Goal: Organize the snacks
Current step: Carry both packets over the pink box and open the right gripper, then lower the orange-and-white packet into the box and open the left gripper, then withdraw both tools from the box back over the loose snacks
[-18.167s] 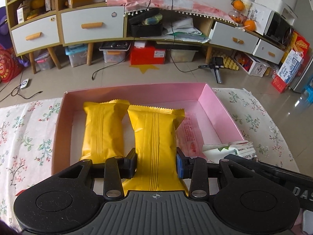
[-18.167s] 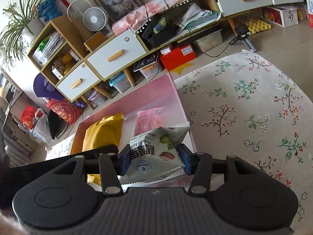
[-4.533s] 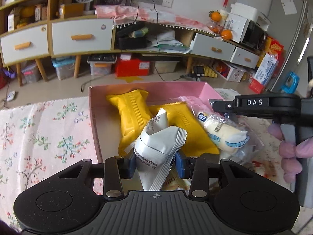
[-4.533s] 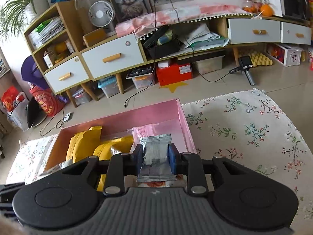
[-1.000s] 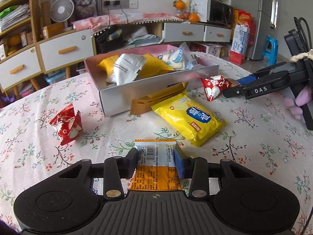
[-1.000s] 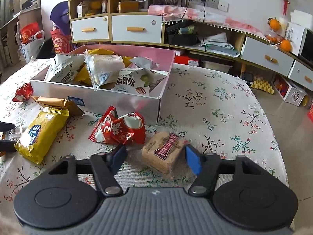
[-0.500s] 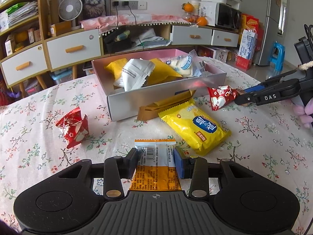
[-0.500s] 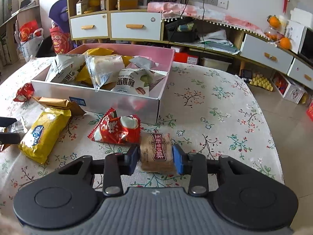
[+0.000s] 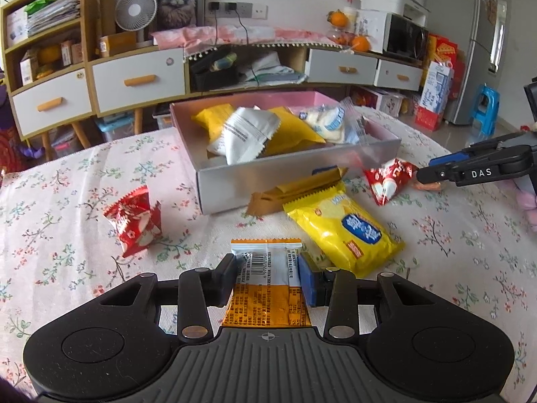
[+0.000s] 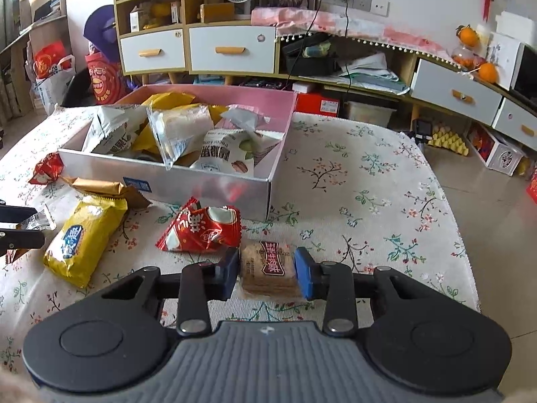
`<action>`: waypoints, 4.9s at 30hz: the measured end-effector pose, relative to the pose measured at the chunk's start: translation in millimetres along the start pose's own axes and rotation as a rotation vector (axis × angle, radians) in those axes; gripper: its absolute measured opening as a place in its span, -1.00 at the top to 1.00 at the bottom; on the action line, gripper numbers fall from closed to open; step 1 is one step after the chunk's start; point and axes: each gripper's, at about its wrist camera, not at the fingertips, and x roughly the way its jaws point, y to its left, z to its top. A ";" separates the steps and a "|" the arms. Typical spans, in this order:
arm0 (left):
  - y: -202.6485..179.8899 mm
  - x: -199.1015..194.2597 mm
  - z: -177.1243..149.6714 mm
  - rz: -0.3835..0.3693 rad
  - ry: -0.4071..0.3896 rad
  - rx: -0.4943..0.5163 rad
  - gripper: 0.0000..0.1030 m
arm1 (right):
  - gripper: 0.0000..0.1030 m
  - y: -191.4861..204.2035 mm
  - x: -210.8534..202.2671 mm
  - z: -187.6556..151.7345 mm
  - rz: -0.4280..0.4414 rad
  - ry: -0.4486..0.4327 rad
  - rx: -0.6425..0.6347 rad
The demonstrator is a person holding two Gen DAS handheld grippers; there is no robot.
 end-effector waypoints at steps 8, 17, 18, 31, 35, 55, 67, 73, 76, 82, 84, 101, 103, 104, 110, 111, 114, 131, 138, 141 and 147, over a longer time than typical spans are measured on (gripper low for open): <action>-4.9 -2.5 13.0 -0.006 -0.023 -0.002 0.29 | 0.80 -1.7 -1.0 8.5 0.004 0.002 0.011; -16.4 1.5 13.3 -0.029 -0.010 0.015 0.28 | -0.18 -2.9 2.9 -0.4 -0.018 0.043 0.005; -16.7 2.3 12.5 -0.031 -0.006 0.016 0.28 | -0.13 -2.4 5.3 -1.3 -0.026 0.057 0.005; -17.6 2.6 17.2 -0.035 -0.001 0.004 0.28 | 0.39 -3.8 8.6 -1.6 -0.029 0.095 0.013; -17.4 0.6 26.2 -0.033 -0.022 -0.005 0.28 | 0.39 -5.5 2.1 6.3 -0.027 0.064 0.024; 2.9 32.2 116.0 -0.017 -0.132 -0.206 0.28 | 0.38 7.8 7.9 70.9 0.089 -0.093 0.187; 12.8 106.1 158.8 0.013 -0.052 -0.284 0.28 | 0.38 -9.8 57.7 96.7 0.113 -0.080 0.254; 16.0 131.1 159.3 0.007 -0.033 -0.296 0.28 | 0.38 -13.9 72.9 98.5 0.115 -0.089 0.258; 14.5 140.4 158.7 0.010 -0.019 -0.286 0.28 | 0.38 -15.6 76.0 97.4 0.122 -0.091 0.266; 14.8 145.6 160.8 -0.016 -0.015 -0.278 0.24 | 0.36 -15.9 76.1 95.9 0.143 -0.104 0.269; 16.9 145.6 161.8 -0.036 -0.017 -0.276 0.14 | 0.21 -17.4 74.9 95.9 0.154 -0.113 0.275; 7.2 76.7 157.2 -0.004 -0.056 -0.231 -0.82 | -0.57 -18.1 37.3 101.5 0.114 -0.134 0.274; 6.6 66.1 153.7 0.003 -0.052 -0.229 -0.87 | -0.63 -17.4 31.3 98.7 0.103 -0.134 0.270; 6.7 60.6 150.7 0.006 -0.049 -0.226 -0.88 | -0.67 -17.0 28.3 97.3 0.098 -0.130 0.266; 7.7 32.3 128.4 0.070 -0.030 -0.216 -0.94 | -0.89 -9.5 10.9 85.3 0.058 -0.113 0.246; 8.6 28.3 123.9 0.081 -0.021 -0.218 -0.94 | -0.93 -8.4 7.9 82.3 0.053 -0.113 0.247; 13.4 14.9 108.3 0.120 0.002 -0.216 -0.95 | -0.96 -5.3 0.6 74.9 0.054 -0.090 0.248; 51.6 -16.2 8.7 0.210 0.035 -0.148 -0.97 | -0.99 42.6 -14.6 10.7 0.026 -0.093 0.057; 64.6 -12.2 -27.6 0.232 0.065 -0.075 -1.00 | -0.99 70.8 -21.7 -0.6 0.060 -0.123 -0.072; 71.4 -12.7 -30.4 0.210 0.034 -0.087 -1.00 | -0.99 78.5 -17.8 -2.7 0.071 -0.107 -0.086; 76.7 -3.5 -25.0 0.227 0.017 -0.123 -1.00 | -0.99 101.0 -11.1 -8.4 0.099 -0.095 -0.132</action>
